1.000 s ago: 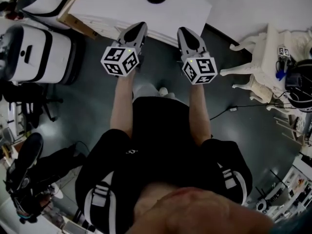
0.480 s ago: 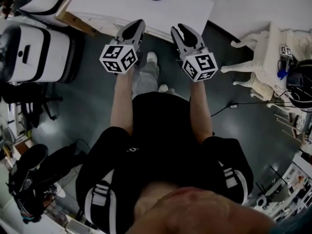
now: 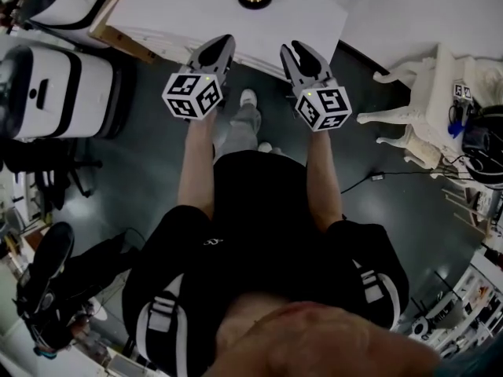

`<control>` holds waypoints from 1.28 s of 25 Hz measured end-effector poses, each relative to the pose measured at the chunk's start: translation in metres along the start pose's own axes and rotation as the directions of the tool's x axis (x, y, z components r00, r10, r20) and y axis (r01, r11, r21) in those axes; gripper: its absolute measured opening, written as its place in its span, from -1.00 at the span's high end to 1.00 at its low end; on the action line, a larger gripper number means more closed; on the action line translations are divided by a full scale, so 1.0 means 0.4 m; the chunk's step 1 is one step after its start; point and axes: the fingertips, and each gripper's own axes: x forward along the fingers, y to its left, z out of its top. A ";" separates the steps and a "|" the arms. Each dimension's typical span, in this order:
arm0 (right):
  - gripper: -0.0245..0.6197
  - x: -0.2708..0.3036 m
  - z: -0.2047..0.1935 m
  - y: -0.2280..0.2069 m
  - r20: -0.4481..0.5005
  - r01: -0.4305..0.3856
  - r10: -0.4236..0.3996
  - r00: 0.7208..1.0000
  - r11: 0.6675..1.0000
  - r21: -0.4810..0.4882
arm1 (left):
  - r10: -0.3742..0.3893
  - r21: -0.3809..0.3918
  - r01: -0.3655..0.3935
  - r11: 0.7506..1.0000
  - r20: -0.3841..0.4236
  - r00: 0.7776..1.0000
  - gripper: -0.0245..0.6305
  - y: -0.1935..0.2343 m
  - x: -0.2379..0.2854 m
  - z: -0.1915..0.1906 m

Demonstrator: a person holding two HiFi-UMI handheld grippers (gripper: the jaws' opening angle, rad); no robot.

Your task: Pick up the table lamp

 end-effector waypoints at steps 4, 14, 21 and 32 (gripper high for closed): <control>0.60 0.058 -0.051 -0.011 -0.047 0.013 -0.012 0.999 1.000 0.024 | 0.031 -0.020 -0.031 0.999 -0.021 0.999 0.90 0.061 0.005 -0.017; 0.55 0.182 -0.173 -0.100 -0.159 0.043 -0.030 0.987 0.996 0.078 | 0.035 -0.081 -0.044 0.996 -0.105 0.994 0.90 0.154 0.111 -0.097; 0.53 0.270 -0.232 -0.168 -0.158 0.077 -0.064 0.985 0.994 0.075 | 0.036 -0.092 -0.049 0.995 -0.138 0.990 0.90 0.213 0.163 -0.118; 0.48 0.447 -0.289 -0.221 -0.115 0.059 -0.049 0.992 0.995 0.079 | 0.049 -0.094 -0.064 0.994 -0.156 0.987 0.90 0.330 0.193 -0.140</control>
